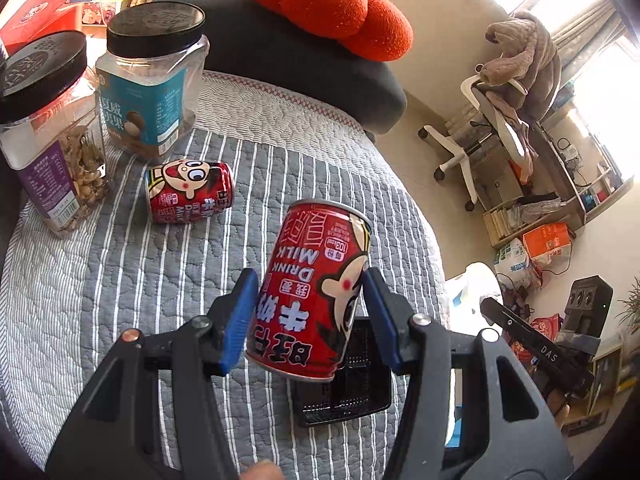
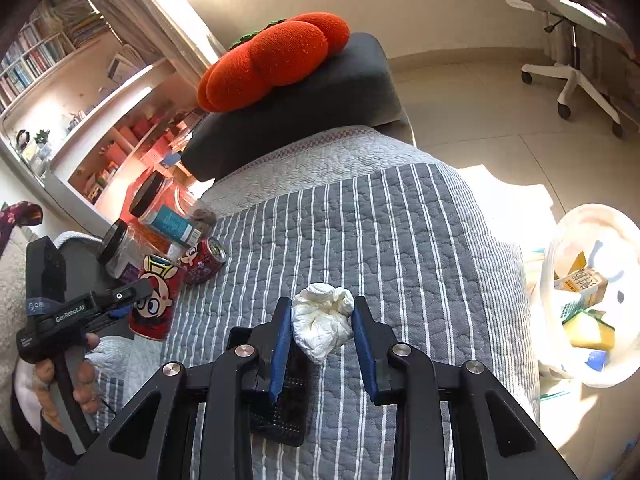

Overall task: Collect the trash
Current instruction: 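Grasp the red milk can with the left gripper and lift it, then carry the tissue and red can to the white bucket and open both grippers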

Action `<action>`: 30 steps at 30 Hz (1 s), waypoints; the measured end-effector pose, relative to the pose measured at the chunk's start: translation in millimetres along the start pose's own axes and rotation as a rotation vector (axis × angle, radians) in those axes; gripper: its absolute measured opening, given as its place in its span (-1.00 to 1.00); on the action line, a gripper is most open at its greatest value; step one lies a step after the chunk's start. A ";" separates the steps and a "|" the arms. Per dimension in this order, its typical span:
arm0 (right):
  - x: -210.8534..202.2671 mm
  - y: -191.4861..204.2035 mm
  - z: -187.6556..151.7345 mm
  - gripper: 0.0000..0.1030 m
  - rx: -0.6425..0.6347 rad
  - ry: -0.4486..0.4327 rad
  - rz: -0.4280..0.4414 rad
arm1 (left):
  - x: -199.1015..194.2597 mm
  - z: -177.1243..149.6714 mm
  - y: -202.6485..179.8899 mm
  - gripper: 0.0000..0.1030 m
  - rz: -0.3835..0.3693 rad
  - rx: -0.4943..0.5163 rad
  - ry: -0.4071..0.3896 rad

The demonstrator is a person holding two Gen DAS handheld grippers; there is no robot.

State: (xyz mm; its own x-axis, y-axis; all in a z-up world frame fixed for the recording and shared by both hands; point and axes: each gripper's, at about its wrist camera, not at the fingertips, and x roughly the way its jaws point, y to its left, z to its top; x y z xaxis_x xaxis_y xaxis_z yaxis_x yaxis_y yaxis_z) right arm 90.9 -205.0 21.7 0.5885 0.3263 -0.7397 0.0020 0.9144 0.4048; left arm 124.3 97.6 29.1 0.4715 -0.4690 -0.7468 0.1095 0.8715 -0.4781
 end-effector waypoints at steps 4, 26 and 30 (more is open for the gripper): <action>-15.1 -12.2 3.6 -0.38 0.023 -0.039 -0.005 | -2.5 -4.9 -20.5 0.09 -0.095 -0.004 -0.046; -122.3 -190.1 17.9 0.52 0.313 -0.274 -0.217 | 70.1 -34.5 -177.5 0.09 -0.329 0.107 0.095; -138.4 -203.1 17.0 0.69 0.349 -0.306 -0.196 | 88.7 -39.5 -205.1 0.09 -0.350 0.118 0.135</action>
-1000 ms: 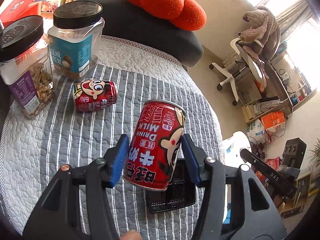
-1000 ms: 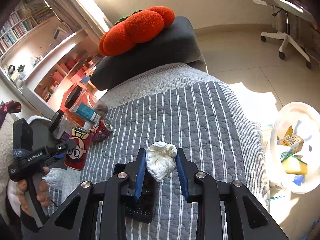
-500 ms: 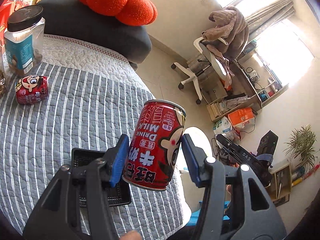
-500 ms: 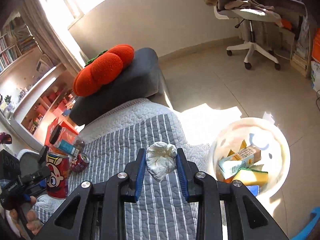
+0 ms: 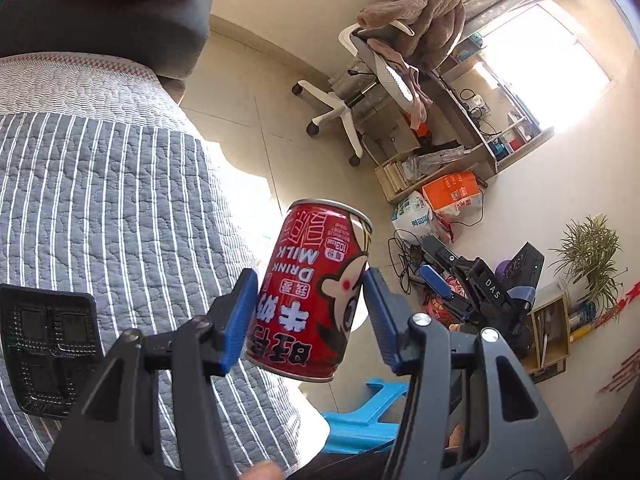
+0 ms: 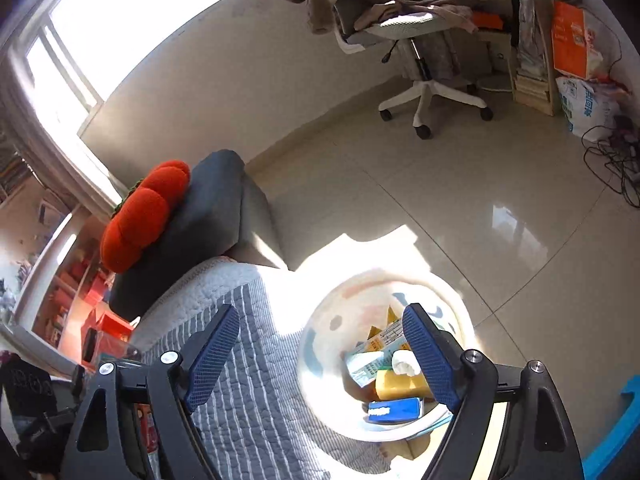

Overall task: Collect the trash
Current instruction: 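Carry the tissue and red can to the white bucket and open both grippers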

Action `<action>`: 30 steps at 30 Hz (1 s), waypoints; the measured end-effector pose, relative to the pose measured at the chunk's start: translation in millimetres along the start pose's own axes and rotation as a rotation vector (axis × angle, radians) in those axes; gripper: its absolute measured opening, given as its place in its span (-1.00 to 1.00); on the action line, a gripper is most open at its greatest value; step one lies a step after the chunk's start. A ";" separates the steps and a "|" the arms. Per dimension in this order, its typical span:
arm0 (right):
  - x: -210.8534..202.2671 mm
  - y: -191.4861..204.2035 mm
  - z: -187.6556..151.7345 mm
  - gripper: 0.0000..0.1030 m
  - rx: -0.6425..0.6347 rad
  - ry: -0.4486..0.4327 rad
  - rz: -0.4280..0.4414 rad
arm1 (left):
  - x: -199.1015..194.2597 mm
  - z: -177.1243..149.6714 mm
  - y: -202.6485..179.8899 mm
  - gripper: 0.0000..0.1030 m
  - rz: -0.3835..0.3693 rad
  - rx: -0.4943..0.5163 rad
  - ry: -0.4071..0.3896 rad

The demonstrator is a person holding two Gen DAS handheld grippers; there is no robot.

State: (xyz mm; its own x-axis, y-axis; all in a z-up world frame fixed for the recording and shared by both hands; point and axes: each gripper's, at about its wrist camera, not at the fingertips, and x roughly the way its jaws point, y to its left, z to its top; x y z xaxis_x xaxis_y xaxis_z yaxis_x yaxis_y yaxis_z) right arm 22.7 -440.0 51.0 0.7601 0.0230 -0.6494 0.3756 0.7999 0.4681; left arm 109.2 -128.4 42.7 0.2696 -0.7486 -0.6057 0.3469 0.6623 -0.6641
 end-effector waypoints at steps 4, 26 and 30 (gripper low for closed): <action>-19.6 -16.7 6.1 0.82 0.043 -0.060 -0.054 | 23.5 1.3 -21.4 0.09 -0.021 0.010 0.029; -97.0 -79.9 18.4 0.85 0.094 -0.285 -0.435 | 146.3 -4.9 -103.8 0.09 0.172 0.181 0.141; -103.5 -81.0 17.3 0.85 0.084 -0.309 -0.486 | 147.3 -10.2 -111.8 0.25 0.177 0.213 0.158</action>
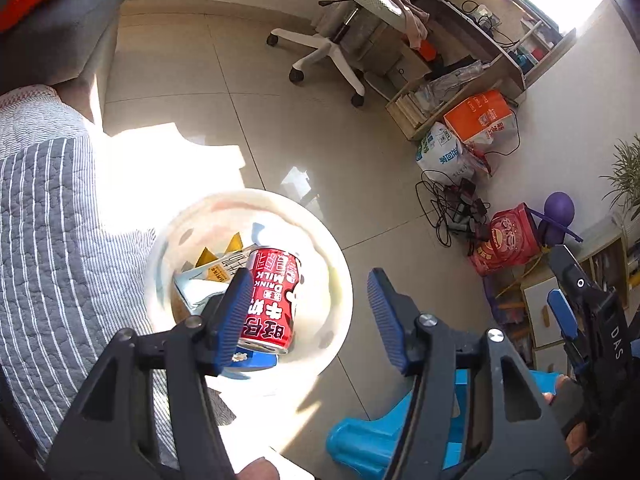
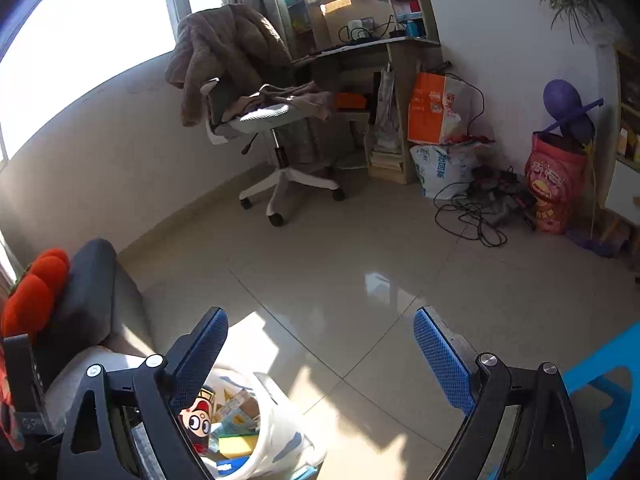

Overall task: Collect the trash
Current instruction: 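Carry the tissue and red can to the white bucket and open both grippers, then move both grippers back over the quilt toward the other red can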

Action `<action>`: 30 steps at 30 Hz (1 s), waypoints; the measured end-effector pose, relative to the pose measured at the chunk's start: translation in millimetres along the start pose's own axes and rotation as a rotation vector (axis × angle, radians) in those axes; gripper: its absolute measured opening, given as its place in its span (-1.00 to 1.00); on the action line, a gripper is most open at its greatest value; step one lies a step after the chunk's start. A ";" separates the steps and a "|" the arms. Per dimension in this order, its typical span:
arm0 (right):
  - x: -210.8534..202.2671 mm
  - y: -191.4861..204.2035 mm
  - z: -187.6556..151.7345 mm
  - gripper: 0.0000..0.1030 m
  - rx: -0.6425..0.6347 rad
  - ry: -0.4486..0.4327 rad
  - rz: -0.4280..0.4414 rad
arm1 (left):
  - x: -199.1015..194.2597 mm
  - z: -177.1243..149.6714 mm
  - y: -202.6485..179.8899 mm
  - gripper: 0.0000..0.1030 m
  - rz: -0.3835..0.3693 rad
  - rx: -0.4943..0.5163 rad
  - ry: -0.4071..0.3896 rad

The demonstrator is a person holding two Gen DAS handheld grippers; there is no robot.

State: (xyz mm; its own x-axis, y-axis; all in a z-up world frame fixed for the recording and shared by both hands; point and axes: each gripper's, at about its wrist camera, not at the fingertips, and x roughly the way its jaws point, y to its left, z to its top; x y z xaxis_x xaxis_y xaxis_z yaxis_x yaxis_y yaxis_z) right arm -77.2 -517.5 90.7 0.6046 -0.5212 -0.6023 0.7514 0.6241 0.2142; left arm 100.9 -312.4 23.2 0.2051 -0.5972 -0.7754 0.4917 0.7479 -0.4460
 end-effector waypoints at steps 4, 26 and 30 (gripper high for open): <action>-2.6 3.7 -0.8 1.00 -0.025 -0.019 -0.023 | -13.9 -4.0 -5.2 0.37 0.128 0.066 -0.065; -15.9 143.7 -55.7 1.00 -0.337 -0.034 0.050 | -101.1 -25.6 73.7 0.62 0.590 0.108 -0.306; -20.1 170.4 -73.2 1.00 -0.401 -0.029 0.078 | -111.9 -28.7 96.8 0.63 0.624 0.076 -0.302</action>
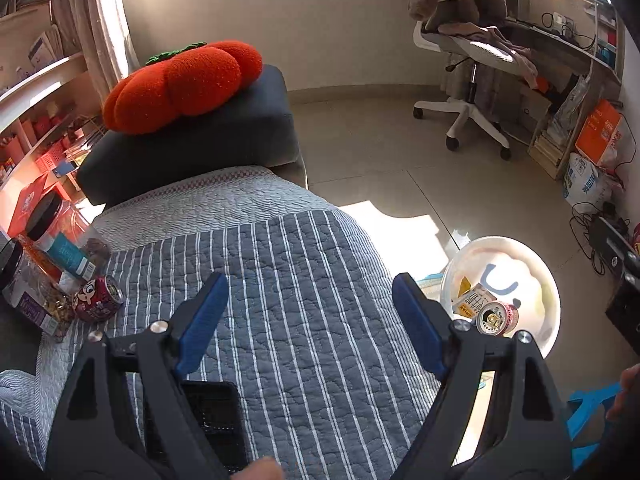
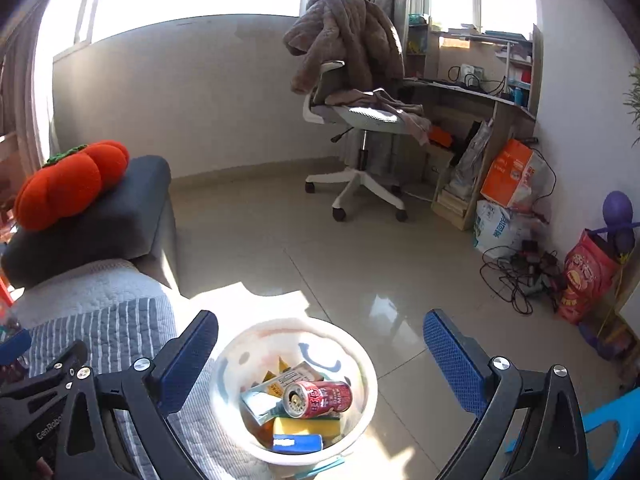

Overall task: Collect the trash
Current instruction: 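Move both grippers back over the quilt toward the other red can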

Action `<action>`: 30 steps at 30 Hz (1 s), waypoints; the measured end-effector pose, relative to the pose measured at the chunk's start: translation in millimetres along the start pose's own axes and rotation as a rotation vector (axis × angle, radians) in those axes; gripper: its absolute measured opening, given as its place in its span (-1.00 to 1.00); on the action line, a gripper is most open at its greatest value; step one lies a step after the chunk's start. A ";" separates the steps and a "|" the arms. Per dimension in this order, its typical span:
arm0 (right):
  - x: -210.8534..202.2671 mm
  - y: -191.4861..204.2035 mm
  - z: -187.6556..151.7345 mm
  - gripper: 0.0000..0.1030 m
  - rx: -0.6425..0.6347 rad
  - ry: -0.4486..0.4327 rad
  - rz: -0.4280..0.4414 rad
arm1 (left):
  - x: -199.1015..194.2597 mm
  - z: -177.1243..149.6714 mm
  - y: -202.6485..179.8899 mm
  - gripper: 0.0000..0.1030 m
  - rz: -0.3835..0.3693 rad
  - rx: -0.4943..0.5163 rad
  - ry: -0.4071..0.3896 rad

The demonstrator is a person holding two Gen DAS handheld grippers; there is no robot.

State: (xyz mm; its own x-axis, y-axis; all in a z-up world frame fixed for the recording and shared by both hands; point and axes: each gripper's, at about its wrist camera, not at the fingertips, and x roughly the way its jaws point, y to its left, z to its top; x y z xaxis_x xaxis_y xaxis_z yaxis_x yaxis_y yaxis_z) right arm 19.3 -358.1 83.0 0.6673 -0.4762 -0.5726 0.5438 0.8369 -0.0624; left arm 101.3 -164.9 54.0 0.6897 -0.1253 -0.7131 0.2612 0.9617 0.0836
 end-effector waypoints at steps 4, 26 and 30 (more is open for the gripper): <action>-1.6 33.2 -4.1 1.00 -0.061 0.000 0.033 | 6.7 -5.4 27.9 0.65 0.043 -0.018 0.022; 6.9 201.6 -49.2 1.00 -0.346 0.066 0.204 | 82.2 -36.8 224.0 0.66 0.340 -0.202 0.235; 12.5 212.5 -53.0 1.00 -0.362 0.087 0.216 | 94.9 -38.0 246.6 0.66 0.326 -0.243 0.246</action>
State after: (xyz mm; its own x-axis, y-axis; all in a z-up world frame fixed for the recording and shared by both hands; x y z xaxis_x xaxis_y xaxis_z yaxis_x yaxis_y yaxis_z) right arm 116.2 -171.9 19.3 0.6922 -0.2683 -0.6700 0.1722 0.9629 -0.2077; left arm 205.5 69.7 -19.5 0.5216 0.2259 -0.8227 -0.1280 0.9741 0.1863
